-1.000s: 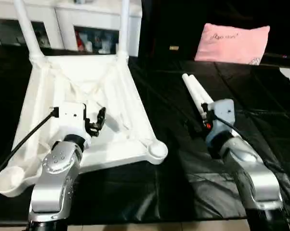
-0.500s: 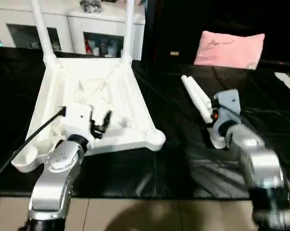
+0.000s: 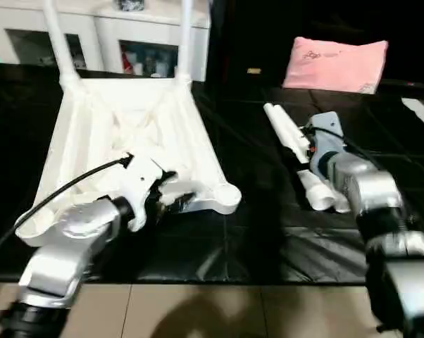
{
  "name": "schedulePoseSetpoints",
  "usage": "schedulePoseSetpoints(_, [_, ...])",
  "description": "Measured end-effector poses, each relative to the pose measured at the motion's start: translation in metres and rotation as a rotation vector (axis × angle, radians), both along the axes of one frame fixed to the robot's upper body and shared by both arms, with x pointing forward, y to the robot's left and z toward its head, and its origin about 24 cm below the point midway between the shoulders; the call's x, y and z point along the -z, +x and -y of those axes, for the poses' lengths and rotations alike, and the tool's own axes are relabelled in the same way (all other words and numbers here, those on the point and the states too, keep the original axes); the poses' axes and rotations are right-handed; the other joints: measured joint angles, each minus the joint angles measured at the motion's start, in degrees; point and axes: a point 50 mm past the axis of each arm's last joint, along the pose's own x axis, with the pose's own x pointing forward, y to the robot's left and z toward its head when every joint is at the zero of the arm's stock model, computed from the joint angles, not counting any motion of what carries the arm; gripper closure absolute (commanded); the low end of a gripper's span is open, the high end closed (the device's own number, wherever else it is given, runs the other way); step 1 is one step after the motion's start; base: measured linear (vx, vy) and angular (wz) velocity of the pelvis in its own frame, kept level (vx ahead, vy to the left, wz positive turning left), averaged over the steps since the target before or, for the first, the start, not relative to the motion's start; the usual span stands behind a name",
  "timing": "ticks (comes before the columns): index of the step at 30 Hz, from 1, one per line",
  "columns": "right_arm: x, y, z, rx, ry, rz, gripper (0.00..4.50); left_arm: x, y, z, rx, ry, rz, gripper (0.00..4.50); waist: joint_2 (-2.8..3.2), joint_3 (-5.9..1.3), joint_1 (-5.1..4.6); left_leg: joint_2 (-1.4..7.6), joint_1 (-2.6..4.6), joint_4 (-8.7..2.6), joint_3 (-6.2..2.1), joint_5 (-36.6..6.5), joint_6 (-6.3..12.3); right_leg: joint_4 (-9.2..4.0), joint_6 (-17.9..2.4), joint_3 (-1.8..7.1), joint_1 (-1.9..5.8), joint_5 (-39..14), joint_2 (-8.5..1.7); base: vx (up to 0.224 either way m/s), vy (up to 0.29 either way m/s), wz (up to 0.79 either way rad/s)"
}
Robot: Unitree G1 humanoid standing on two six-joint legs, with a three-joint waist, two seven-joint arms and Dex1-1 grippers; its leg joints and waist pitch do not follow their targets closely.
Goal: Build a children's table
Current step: Move to table, then pick table leg
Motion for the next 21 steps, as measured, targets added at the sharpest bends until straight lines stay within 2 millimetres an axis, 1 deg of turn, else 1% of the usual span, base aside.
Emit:
schedulePoseSetpoints(3, [0.003,-0.001,0.008,0.024,-0.02,-0.034,0.0,-0.001,0.0,-0.001,0.016,0.008,-0.005,1.27,0.02,0.02,-0.02,0.02,-0.01,0.0,0.01,0.0,0.0,-0.01,0.0,0.0,0.01,0.0,0.0,0.0,0.0,0.0])
schedulePoseSetpoints(6, [0.012,-0.004,0.01,0.039,-0.021,-0.09,0.0,-0.001,-0.001,0.001,0.045,0.009,-0.011,1.27,0.32,0.19,-0.1,0.02,0.0,0.05,0.02,0.01,-0.02,0.01,-0.04,-0.01,0.01,0.03,0.0,0.0,0.0,0.0])
schedulePoseSetpoints(9, [0.017,-0.006,0.011,0.044,-0.009,-0.121,0.0,-0.005,0.001,0.003,0.064,0.009,-0.004,1.27,0.53,0.26,-0.09,0.05,0.0,0.04,0.02,0.01,-0.02,0.04,-0.05,-0.03,0.0,0.03,0.01,0.0,0.0,0.0])
schedulePoseSetpoints(12, [0.019,-0.006,0.011,0.045,0.017,-0.14,0.0,-0.007,0.002,0.004,0.079,0.009,-0.006,1.27,0.57,0.26,-0.19,0.06,0.01,0.05,0.02,0.01,-0.02,0.04,-0.07,-0.03,-0.01,0.05,0.02,0.0,0.0,0.0])
schedulePoseSetpoints(15, [0.016,-0.004,0.009,0.033,0.089,-0.128,0.0,-0.007,0.001,0.003,0.084,0.011,-0.023,1.27,0.57,0.26,-0.11,0.07,0.0,0.05,0.02,0.01,-0.02,0.04,-0.08,-0.05,-0.01,0.04,0.02,0.0,0.0,0.0])
schedulePoseSetpoints(18, [0.017,-0.004,0.008,0.005,0.106,-0.122,0.0,-0.008,-0.001,-0.001,0.089,0.034,-0.033,1.27,0.57,0.27,0.02,0.08,-0.03,0.05,0.02,0.01,-0.02,0.02,-0.08,-0.06,-0.01,0.04,0.02,0.0,0.0,0.0])
schedulePoseSetpoints(21, [0.017,-0.004,0.006,-0.018,0.115,-0.124,0.0,-0.009,-0.004,0.0,0.097,0.032,-0.035,1.27,0.59,0.28,0.08,0.08,-0.05,0.05,0.03,0.01,-0.02,0.01,-0.08,-0.06,-0.02,0.04,0.01,0.0,0.0,0.0])
